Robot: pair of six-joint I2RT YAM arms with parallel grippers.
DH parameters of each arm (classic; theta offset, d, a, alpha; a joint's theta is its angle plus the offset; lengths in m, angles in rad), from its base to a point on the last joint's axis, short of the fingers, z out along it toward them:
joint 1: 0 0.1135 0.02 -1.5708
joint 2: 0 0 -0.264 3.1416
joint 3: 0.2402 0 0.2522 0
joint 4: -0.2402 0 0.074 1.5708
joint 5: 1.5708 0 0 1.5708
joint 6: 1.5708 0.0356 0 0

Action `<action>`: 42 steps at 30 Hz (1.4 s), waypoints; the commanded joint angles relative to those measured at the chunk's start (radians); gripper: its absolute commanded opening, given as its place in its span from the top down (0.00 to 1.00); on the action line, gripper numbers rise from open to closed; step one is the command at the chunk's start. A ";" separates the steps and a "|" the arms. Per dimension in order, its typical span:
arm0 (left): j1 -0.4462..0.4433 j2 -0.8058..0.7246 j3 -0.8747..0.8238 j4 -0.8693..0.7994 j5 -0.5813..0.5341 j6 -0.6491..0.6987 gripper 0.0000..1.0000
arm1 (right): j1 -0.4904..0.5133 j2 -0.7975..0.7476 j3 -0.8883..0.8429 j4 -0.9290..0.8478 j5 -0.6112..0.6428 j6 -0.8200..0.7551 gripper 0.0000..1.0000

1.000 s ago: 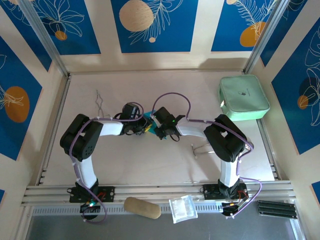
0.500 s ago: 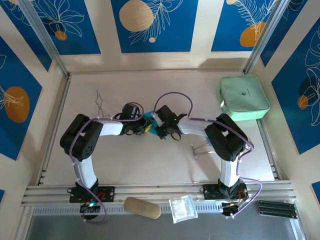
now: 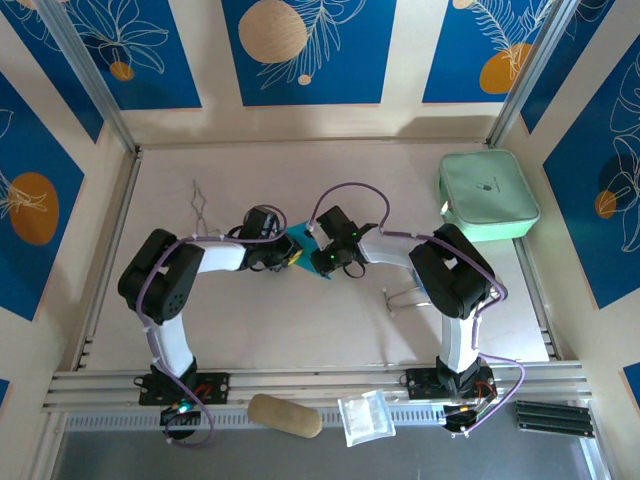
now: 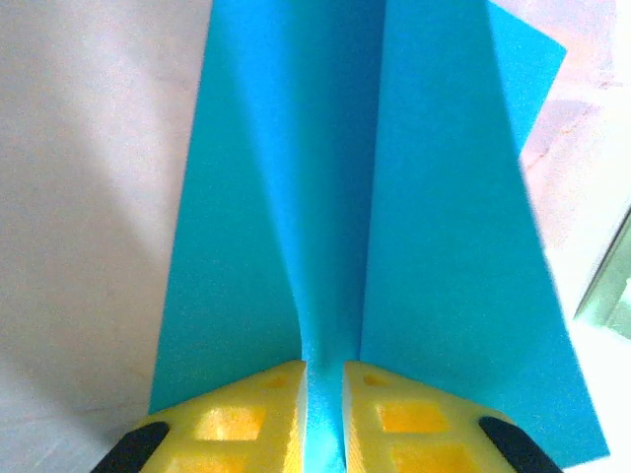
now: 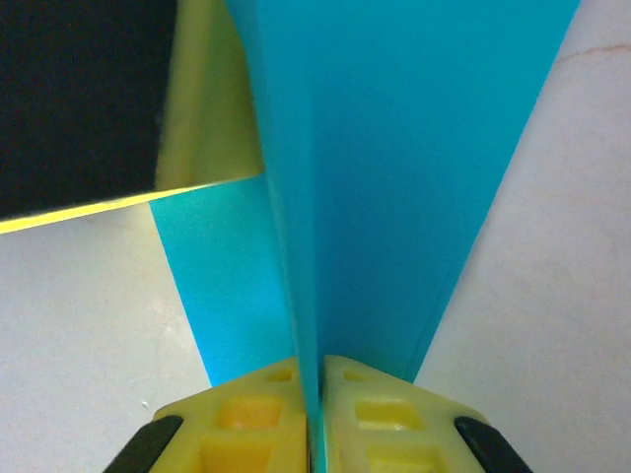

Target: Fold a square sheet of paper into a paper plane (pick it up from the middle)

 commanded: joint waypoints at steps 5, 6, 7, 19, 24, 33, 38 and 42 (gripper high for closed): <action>-0.008 -0.076 -0.033 -0.031 -0.005 0.050 0.81 | -0.020 0.049 0.005 -0.034 -0.128 0.029 0.88; -0.008 -0.077 -0.040 -0.006 0.007 0.054 0.81 | -0.026 0.051 0.003 -0.032 -0.141 0.032 0.88; -0.008 -0.076 -0.046 0.022 0.023 0.057 0.81 | -0.032 0.052 0.003 -0.031 -0.156 0.035 0.88; -0.010 -0.024 -0.095 0.258 0.106 0.030 0.73 | -0.072 0.070 0.002 -0.028 -0.246 0.050 0.87; -0.011 -0.019 -0.095 0.251 0.102 0.039 0.71 | -0.079 0.070 0.003 -0.030 -0.260 0.051 0.87; -0.012 0.009 -0.058 0.165 0.097 0.056 0.71 | -0.083 0.058 0.017 -0.047 -0.273 0.060 0.83; -0.014 0.019 -0.039 0.122 0.091 0.063 0.71 | -0.088 0.040 0.023 -0.060 -0.281 0.068 0.81; -0.016 0.026 -0.029 0.080 0.086 0.074 0.71 | -0.094 0.017 0.021 -0.068 -0.288 0.079 0.79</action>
